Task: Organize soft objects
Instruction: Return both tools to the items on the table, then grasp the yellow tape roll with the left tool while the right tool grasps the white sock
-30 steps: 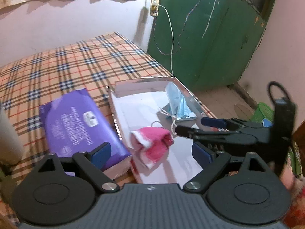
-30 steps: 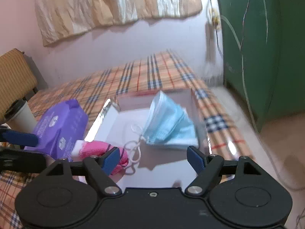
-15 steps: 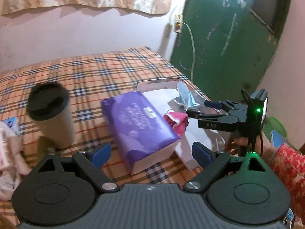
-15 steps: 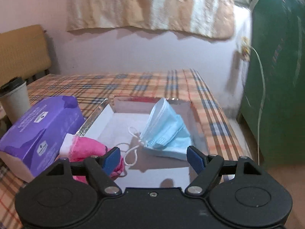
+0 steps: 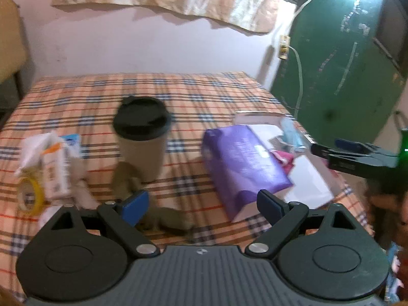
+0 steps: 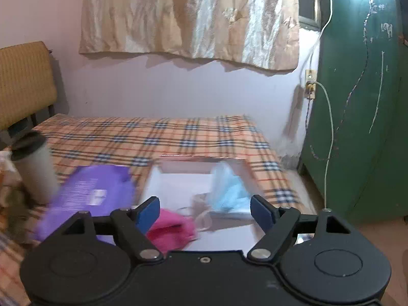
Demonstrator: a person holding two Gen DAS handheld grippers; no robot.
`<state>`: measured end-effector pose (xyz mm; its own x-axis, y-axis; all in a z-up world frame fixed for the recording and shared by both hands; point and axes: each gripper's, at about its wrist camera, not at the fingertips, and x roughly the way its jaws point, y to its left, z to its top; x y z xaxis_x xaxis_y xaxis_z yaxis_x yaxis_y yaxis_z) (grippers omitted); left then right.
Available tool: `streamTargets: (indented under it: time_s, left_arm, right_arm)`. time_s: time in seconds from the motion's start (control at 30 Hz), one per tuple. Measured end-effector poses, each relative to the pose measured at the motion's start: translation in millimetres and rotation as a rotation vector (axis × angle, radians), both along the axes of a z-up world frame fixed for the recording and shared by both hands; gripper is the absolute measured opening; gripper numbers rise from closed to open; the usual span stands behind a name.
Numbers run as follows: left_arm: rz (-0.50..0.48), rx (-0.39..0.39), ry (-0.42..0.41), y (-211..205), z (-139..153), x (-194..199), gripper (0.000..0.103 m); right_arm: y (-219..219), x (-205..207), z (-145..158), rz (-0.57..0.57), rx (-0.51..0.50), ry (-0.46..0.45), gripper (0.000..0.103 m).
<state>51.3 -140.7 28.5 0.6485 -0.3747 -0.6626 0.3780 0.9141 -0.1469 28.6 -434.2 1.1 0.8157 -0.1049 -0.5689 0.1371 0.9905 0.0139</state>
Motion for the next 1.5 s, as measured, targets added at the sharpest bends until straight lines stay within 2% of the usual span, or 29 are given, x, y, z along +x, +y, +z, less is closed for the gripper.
streamTargets:
  time_s: [0.1,0.27,0.5,0.7,0.83,1.13,1.33,1.43,1.5]
  left_arm:
    - [0.045,0.018,-0.008,19,0,-6,0.095]
    - [0.137,0.032,-0.001,59,-5,-17,0.095]
    - [0.267,0.041,0.025,117,-13,-28,0.095]
    - [0.351,0.046,0.043,157,-25,-32,0.095]
    - [0.395,0.05,0.047,174,-33,-28,0.095]
    - [0.34,0.107,0.001,191,-45,9,0.095]
    - [0.254,0.2,-0.026,184,-55,46,0.095]
    - [0.238,0.193,-0.02,183,-61,61,0.102]
    - [0.224,0.191,-0.025,181,-66,69,0.102]
  right_arm:
    - [36,-7,15,0.031,0.04,-0.001,0.093]
    - [101,-13,29,0.156,0.13,0.004,0.093]
    - [192,-19,32,0.323,0.141,0.002,0.093]
    - [230,-16,23,0.373,0.23,0.052,0.093]
    - [248,-16,20,0.393,0.223,0.065,0.093]
    - [272,-14,5,0.419,0.225,0.107,0.093]
    - [276,-16,0,0.407,0.215,0.127,0.093]
    - [276,-14,-3,0.4,0.219,0.145,0.093]
    - [277,-12,-6,0.402,0.217,0.154,0.093]
